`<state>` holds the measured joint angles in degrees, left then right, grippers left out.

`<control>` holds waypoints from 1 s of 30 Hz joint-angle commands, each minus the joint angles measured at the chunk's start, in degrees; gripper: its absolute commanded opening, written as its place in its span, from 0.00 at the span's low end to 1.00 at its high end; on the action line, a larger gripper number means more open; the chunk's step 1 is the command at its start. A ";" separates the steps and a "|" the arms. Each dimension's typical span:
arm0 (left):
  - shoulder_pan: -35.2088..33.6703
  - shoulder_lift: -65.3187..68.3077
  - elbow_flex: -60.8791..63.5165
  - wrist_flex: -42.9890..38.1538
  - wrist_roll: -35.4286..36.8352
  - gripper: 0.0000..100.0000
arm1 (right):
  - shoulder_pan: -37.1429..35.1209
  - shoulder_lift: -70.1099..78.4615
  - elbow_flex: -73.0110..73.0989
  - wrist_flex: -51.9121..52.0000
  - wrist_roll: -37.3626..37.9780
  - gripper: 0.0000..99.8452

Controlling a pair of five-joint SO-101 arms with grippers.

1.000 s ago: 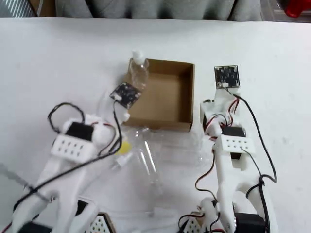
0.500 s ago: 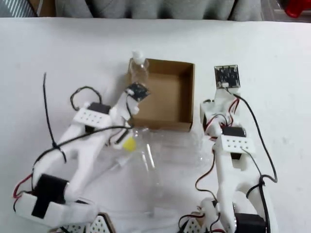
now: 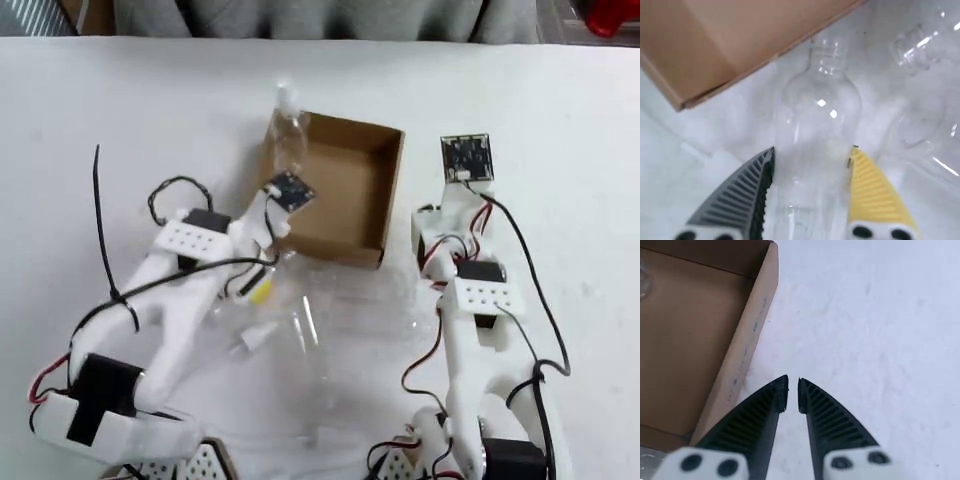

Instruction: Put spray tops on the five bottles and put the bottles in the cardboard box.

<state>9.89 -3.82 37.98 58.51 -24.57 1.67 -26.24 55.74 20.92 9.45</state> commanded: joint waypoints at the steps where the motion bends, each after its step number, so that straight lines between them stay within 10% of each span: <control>1: 0.22 -5.32 -1.49 5.45 -0.35 0.02 | -0.66 -0.13 -2.81 0.04 0.70 0.02; 18: -0.57 -25.10 -1.49 28.40 -0.26 0.02 | -0.66 -0.13 -2.73 0.22 0.70 0.02; 30: -28.79 -30.37 2.90 17.58 0.18 0.02 | -0.66 -0.13 -2.73 0.31 0.70 0.02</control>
<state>-14.73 -31.87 39.03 81.89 -24.48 1.67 -26.24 55.74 20.92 9.45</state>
